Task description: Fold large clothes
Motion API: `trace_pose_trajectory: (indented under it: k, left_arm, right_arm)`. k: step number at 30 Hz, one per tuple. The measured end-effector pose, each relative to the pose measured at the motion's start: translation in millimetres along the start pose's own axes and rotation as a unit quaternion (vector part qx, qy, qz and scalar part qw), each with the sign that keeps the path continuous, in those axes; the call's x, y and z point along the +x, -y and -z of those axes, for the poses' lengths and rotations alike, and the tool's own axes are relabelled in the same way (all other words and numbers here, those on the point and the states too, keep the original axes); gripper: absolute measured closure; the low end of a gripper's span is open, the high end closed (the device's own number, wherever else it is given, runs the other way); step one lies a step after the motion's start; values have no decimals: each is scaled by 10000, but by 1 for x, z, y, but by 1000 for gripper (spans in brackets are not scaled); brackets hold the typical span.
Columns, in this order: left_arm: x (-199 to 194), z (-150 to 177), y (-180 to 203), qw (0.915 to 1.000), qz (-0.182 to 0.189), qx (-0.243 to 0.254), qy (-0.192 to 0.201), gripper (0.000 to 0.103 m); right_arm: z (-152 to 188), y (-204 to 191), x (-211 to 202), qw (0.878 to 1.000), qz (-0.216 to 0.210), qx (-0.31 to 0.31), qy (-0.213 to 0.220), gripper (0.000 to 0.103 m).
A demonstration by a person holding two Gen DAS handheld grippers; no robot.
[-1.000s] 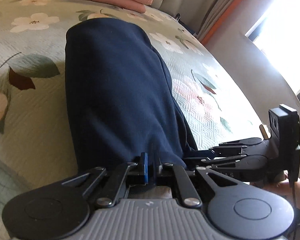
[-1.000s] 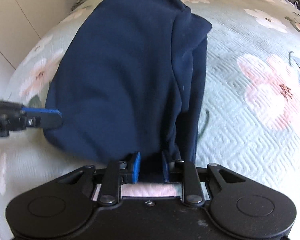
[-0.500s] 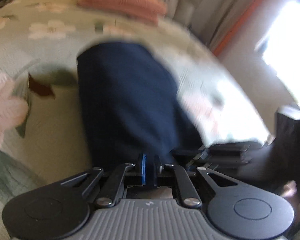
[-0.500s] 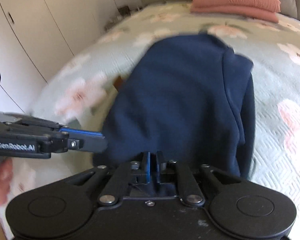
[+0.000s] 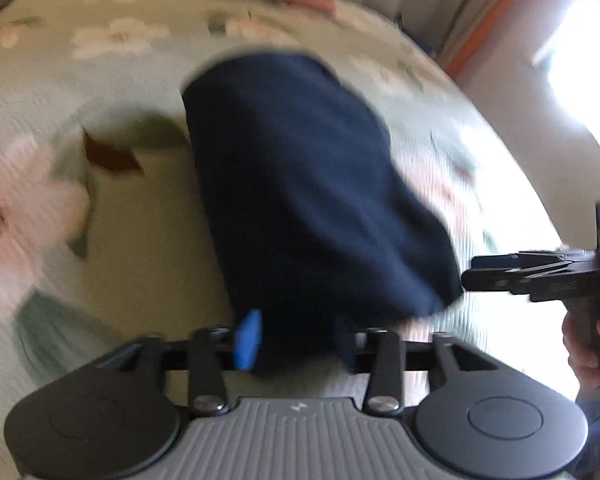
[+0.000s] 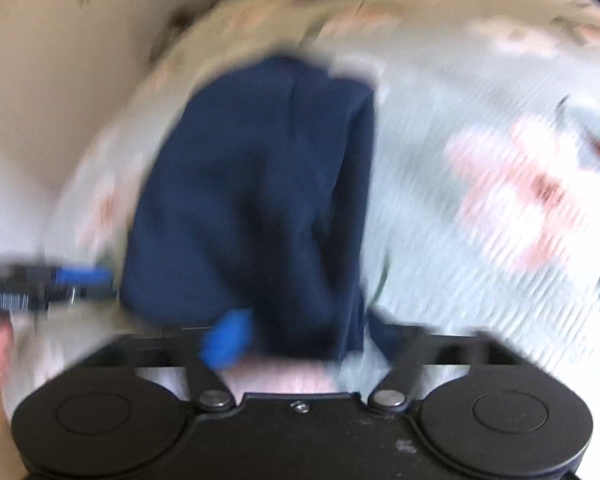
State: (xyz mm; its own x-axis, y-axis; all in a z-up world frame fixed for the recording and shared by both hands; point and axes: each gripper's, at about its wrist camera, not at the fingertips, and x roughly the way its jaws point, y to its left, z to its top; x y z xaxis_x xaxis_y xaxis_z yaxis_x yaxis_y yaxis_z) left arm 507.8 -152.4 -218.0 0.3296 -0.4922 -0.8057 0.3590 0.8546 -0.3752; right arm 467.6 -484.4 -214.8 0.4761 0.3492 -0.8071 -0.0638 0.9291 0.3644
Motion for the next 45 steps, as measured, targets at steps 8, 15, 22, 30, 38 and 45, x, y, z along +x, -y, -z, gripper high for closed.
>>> trace_pose_trajectory:
  k: [8,15,22,30,38,45]
  left_arm:
    - [30,-68,-24,9975,-18,-614,345,23]
    - [71,-76,-37,9960,53,-888,-6,18]
    - [111,-62,-79,9793,783,-1850,-230,0]
    - [131,-56,-77,9723,1227,-1987,24,14]
    - [78,-45,-48,9774,1360,-1463,692,46]
    - [-14,-9,-63,9653,1875,-1488,1040,46]
  right_arm:
    - [-53,32,49,9942,-305,993,265,6]
    - [-61,28,90,9938,-307,1058,162,0]
    - [-40,41,110,9945,-357,968,157,0]
    - [-40,39,116,9896,-1064,957,150,44]
    - [-35,11,75,9880,-1281,530,680,63]
    - [-4,-68,-2,9844,-1273,312,1170,63]
